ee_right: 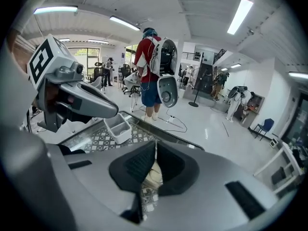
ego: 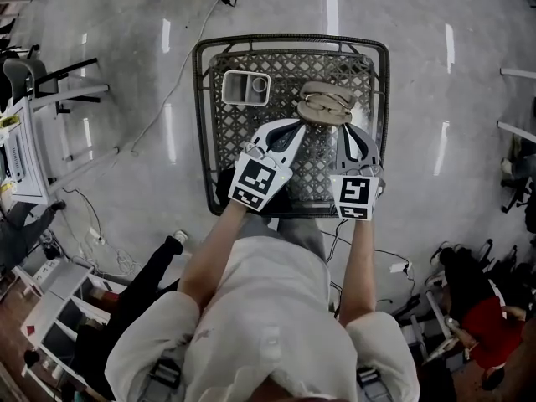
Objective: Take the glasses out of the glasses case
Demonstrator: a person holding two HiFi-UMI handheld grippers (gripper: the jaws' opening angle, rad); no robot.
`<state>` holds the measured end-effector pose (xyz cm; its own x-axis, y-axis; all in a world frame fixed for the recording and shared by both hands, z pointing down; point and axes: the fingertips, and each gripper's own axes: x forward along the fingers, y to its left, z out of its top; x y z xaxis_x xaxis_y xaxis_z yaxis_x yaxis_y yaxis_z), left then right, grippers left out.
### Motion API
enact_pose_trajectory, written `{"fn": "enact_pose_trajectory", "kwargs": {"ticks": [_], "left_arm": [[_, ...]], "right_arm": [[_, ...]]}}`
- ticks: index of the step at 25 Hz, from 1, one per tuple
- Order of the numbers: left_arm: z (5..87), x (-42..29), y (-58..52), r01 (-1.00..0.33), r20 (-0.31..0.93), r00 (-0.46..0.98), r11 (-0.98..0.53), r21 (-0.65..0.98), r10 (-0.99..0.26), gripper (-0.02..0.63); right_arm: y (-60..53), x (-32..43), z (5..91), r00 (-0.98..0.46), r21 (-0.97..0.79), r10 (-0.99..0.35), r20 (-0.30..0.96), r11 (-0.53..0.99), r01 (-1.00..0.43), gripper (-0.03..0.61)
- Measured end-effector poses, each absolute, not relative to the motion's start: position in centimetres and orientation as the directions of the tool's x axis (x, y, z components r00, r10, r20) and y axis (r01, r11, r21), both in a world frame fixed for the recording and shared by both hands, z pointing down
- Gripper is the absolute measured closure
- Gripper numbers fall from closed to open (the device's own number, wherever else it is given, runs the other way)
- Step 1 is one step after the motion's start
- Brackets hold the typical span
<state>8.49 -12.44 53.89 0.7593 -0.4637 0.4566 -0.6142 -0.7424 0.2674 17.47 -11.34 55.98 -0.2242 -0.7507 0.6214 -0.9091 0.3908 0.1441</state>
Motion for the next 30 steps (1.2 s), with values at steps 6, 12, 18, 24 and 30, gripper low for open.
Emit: {"fn": "enact_pose_trajectory", "kwargs": {"ticks": [6,12,18,24,30], "left_arm": [[55.7,9.5,-12.8,-0.620,0.475,0.753,-0.731,0.285,-0.454,0.601],[57.3,10.1,-13.3,-0.630,0.495,0.744,-0.716,0.299,-0.448,0.601],[59.2,10.3,-13.6,-0.643,0.515,0.734,-0.698,0.315,-0.444,0.601],[60.4,10.7,-13.7,-0.651,0.530,0.727,-0.683,0.331,-0.436,0.601],[61.8,11.0,-13.9,-0.658,0.544,0.722,-0.670,0.345,-0.428,0.601]], "right_arm": [[-11.7,18.1,58.5,-0.230,0.137,-0.716,0.659,0.415,-0.899,0.555],[-12.4,18.5,61.7,-0.244,0.130,-0.658,0.712,0.465,-0.876,0.544],[-12.7,18.4,64.8,-0.263,0.125,-0.600,0.756,0.526,-0.842,0.527],[-12.9,18.5,67.2,-0.261,0.139,-0.543,0.798,0.586,-0.798,0.493],[-13.4,18.3,69.6,-0.263,0.147,-0.488,0.832,0.651,-0.744,0.447]]}}
